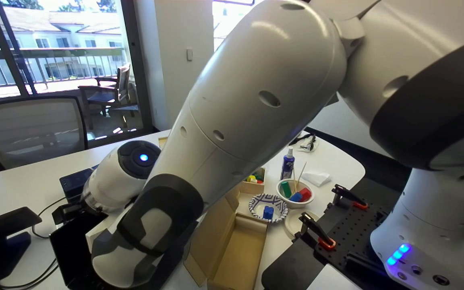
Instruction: Open the laptop
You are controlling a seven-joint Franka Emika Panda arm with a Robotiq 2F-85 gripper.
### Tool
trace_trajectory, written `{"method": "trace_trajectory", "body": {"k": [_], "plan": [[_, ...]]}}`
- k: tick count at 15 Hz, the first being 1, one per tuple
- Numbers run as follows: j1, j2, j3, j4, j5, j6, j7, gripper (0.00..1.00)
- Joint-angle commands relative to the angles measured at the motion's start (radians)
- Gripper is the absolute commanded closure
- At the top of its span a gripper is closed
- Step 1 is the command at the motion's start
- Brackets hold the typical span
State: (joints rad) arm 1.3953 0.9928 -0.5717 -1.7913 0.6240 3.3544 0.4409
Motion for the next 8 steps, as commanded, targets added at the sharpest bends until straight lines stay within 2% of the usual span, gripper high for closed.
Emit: {"method": "trace_trajectory", "body": {"k": [1,5,6,8], "plan": [[-0.064,0.017,-0.018,0.151,-0.053,-0.149,-0.020,0.00],[-0.128,0.053,-0.013,0.301,-0.096,-0.362,-0.011,0.00],[-0.173,0.035,0.021,0.322,-0.204,-0.405,0.058,0.00],[-0.223,0.037,0.055,0.384,-0.293,-0.489,0.107,0.00]]}}
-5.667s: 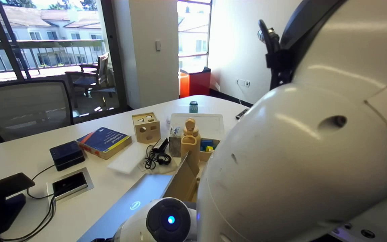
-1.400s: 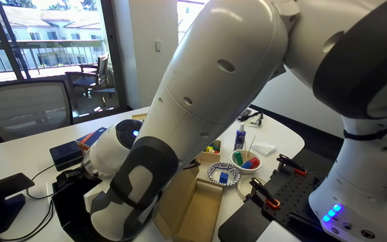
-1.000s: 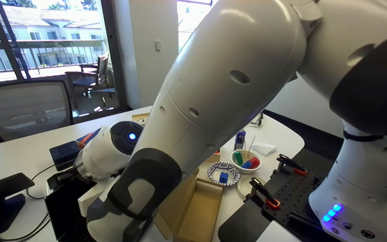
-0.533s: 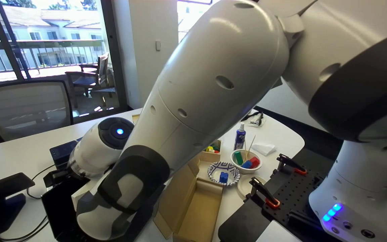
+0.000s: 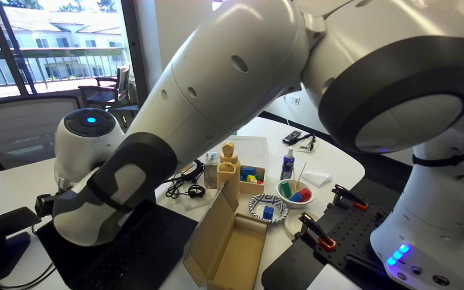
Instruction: Open the laptop
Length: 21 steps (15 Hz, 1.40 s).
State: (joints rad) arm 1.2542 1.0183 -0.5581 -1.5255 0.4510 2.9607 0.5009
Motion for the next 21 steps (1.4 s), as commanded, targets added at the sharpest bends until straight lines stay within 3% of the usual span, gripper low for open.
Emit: {"method": "trace_trajectory", "body": {"k": [1,5,11,17,21], "plan": [[-0.106,0.011,0.065,0.148,-0.162,-0.136,0.070,0.00],[-0.208,0.021,0.171,0.253,-0.297,-0.254,0.124,0.00],[-0.310,0.048,0.293,0.348,-0.417,-0.325,0.152,0.00],[-0.282,0.018,0.274,0.324,-0.404,-0.354,0.149,0.00],[-0.266,-0.020,0.272,0.304,-0.400,-0.433,0.162,0.00]]}}
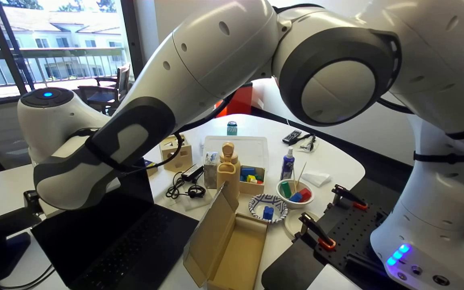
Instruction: Open the laptop
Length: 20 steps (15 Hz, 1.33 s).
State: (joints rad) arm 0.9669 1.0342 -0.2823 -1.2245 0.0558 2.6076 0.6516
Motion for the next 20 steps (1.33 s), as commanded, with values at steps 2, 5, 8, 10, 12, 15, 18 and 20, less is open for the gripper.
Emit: {"method": "trace_trajectory", "body": {"k": [2,5,8,10,12,15,18,20], "plan": [[0.030,-0.052,-0.014,0.000,-0.004,-0.119,0.029,0.00],[0.041,-0.077,-0.034,-0.010,-0.005,-0.116,0.064,0.00],[0.066,-0.113,-0.078,-0.028,-0.010,-0.107,0.111,0.00],[0.091,-0.140,-0.107,-0.038,-0.015,-0.132,0.137,0.00],[0.124,-0.173,-0.139,-0.058,-0.023,-0.181,0.163,0.00],[0.160,-0.221,-0.143,-0.096,-0.007,-0.243,0.166,0.00],[0.179,-0.255,-0.136,-0.122,-0.003,-0.275,0.141,0.00],[0.188,-0.270,-0.134,-0.136,-0.002,-0.289,0.133,0.00]]}}
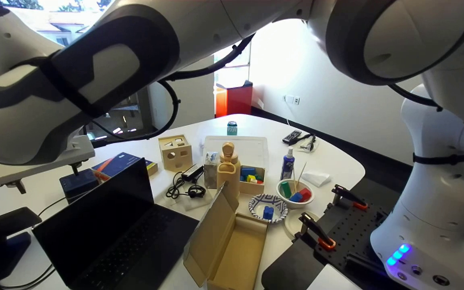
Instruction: Open the laptop
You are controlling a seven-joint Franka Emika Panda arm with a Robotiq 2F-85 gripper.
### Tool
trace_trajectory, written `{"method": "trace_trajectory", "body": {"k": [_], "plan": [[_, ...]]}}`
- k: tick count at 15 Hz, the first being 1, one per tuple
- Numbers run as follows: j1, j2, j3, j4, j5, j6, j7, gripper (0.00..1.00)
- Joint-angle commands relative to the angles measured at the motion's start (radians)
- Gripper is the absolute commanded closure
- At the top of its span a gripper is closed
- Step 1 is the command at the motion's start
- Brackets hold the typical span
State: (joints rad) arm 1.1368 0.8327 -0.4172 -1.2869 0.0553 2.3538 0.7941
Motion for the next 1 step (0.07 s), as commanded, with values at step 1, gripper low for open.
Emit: {"method": "trace_trajectory", "body": {"k": [1], "plan": [[0.020,-0.075,0.003,-0.081,0.000,-0.039,-0.014,0.00]]}}
